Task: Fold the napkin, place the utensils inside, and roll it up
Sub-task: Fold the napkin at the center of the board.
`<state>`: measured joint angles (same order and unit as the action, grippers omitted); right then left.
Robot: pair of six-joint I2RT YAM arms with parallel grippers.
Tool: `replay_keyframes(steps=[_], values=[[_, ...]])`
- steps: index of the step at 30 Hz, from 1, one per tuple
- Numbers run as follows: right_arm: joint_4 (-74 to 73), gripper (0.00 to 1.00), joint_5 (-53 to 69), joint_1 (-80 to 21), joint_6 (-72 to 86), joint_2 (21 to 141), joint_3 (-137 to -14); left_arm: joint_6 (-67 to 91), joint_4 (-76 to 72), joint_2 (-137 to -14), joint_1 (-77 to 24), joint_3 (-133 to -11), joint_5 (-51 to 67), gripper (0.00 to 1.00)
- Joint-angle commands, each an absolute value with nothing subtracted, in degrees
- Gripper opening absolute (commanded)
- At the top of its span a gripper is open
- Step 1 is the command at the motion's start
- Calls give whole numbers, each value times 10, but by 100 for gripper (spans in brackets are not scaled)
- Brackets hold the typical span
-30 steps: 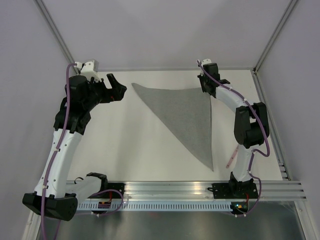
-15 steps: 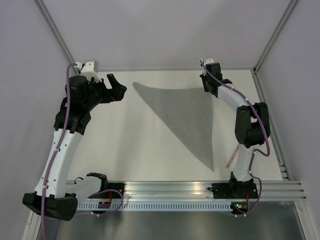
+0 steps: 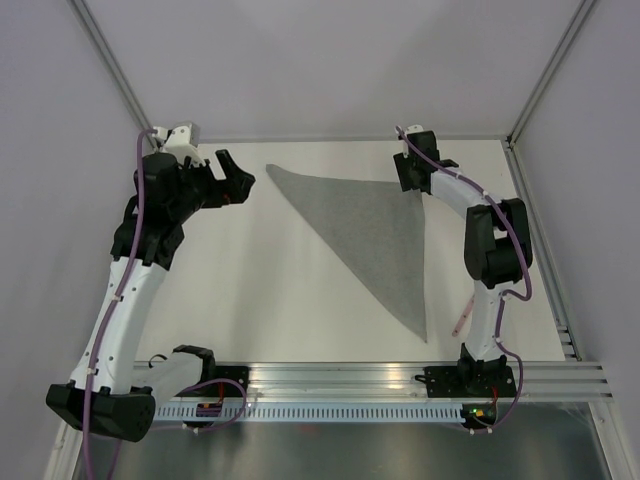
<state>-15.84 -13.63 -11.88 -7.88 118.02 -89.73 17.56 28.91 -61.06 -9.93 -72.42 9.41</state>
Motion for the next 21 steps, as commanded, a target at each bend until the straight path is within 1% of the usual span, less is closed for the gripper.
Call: replay_keyframes(steps=[1,6,9,14,19,21], values=[[-172,60,-149,-117,-85,1160,-940,216,259,-595,-97,-705,119,100],[-195,65,-155,-113,-90,1118,-933,259,189,-598,-98,-646,148,100],[-208,66,-154,-105,-90,1107,-928,282,149,-619,-98,-622,169,100],[-223,66,-152,-84,-86,1105,-925,304,104,-658,-99,-599,189,100],[-243,67,-176,-63,-88,1116,-932,316,61,-693,-111,-585,197,100],[-244,70,-178,-62,-91,1131,-934,318,49,-707,-114,-581,196,100]])
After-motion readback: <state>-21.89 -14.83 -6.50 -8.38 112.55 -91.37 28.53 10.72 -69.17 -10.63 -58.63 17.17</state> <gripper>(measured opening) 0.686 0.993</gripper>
